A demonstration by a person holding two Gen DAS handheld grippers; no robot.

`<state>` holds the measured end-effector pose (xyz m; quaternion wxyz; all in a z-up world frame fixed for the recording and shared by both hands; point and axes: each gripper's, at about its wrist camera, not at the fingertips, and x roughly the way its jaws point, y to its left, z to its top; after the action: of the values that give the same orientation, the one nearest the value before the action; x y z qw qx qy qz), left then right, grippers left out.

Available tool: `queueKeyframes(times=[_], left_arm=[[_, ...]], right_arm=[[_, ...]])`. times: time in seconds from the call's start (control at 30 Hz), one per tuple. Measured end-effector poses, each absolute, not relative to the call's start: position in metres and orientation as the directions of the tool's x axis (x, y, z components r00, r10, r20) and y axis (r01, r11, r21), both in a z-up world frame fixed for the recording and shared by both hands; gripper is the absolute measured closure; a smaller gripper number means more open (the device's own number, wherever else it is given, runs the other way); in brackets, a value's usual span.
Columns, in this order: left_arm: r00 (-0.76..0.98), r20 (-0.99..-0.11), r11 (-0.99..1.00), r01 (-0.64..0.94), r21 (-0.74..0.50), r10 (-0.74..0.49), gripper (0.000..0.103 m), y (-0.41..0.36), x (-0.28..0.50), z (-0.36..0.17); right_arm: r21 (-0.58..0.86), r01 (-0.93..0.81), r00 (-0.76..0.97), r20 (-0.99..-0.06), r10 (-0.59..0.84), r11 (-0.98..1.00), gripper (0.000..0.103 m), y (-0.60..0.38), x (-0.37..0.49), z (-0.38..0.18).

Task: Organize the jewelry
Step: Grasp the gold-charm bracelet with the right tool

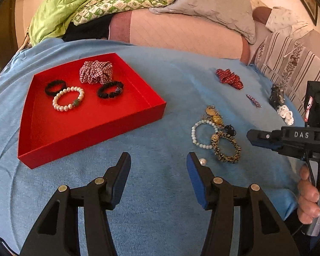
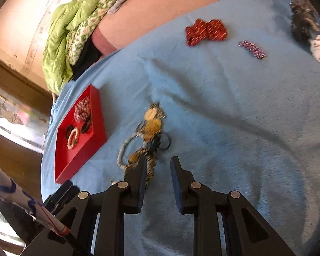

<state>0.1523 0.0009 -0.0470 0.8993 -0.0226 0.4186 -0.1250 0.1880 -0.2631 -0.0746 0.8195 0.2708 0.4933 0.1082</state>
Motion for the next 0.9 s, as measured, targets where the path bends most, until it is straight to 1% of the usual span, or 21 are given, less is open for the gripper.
queueKeyframes(times=[0.17, 0.3, 0.33, 0.37, 0.53, 0.6, 0.7, 0.77, 0.83, 0.87, 0.9], left_arm=[[0.62, -0.747, 0.968, 0.209, -0.137, -0.239, 0.05, 0.0, 0.157, -0.048], [0.615, -0.746, 0.963, 0.232, -0.138, -0.256, 0.05, -0.003, 0.157, -0.048], [0.613, -0.745, 0.96, 0.242, -0.141, -0.264, 0.05, -0.004, 0.157, -0.048], [0.608, -0.744, 0.955, 0.256, -0.146, -0.277, 0.05, -0.006, 0.156, -0.048], [0.572, -0.751, 0.923, 0.362, -0.131, -0.33, 0.05, -0.031, 0.153, -0.054], [0.56, -0.76, 0.913, 0.396, -0.102, -0.328, 0.05, -0.043, 0.152, -0.058], [0.548, -0.78, 0.907, 0.417, -0.059, -0.303, 0.051, -0.058, 0.156, -0.068], [0.54, -0.788, 0.905, 0.422, -0.049, -0.295, 0.061, -0.063, 0.159, -0.072], [0.536, -0.794, 0.906, 0.422, -0.041, -0.286, 0.063, -0.066, 0.162, -0.076], [0.534, -0.799, 0.904, 0.427, -0.028, -0.277, 0.073, -0.069, 0.164, -0.079], [0.527, -0.804, 0.9, 0.435, -0.023, -0.275, 0.077, -0.071, 0.165, -0.082]], right_arm=[[0.556, 0.071, 0.443, -0.762, 0.473, 0.828, 0.079, -0.248, 0.196, -0.086], [0.531, 0.053, 0.417, -0.781, 0.465, 0.846, 0.079, -0.236, 0.2, -0.092], [0.532, 0.042, 0.414, -0.78, 0.47, 0.846, 0.085, -0.234, 0.2, -0.092], [0.526, 0.024, 0.423, -0.776, 0.468, 0.85, 0.096, -0.233, 0.198, -0.089], [0.495, -0.041, 0.586, -0.692, 0.422, 0.868, 0.096, -0.244, 0.181, -0.05], [0.482, -0.038, 0.621, -0.675, 0.399, 0.875, 0.096, -0.249, 0.177, -0.042], [0.501, -0.036, 0.626, -0.663, 0.411, 0.865, 0.096, -0.255, 0.177, -0.04], [0.507, -0.037, 0.626, -0.66, 0.415, 0.861, 0.096, -0.256, 0.178, -0.04], [0.512, -0.044, 0.627, -0.654, 0.422, 0.858, 0.096, -0.255, 0.178, -0.038], [0.513, -0.049, 0.627, -0.652, 0.427, 0.857, 0.096, -0.254, 0.178, -0.037], [0.515, -0.054, 0.625, -0.65, 0.431, 0.855, 0.096, -0.254, 0.177, -0.037]])
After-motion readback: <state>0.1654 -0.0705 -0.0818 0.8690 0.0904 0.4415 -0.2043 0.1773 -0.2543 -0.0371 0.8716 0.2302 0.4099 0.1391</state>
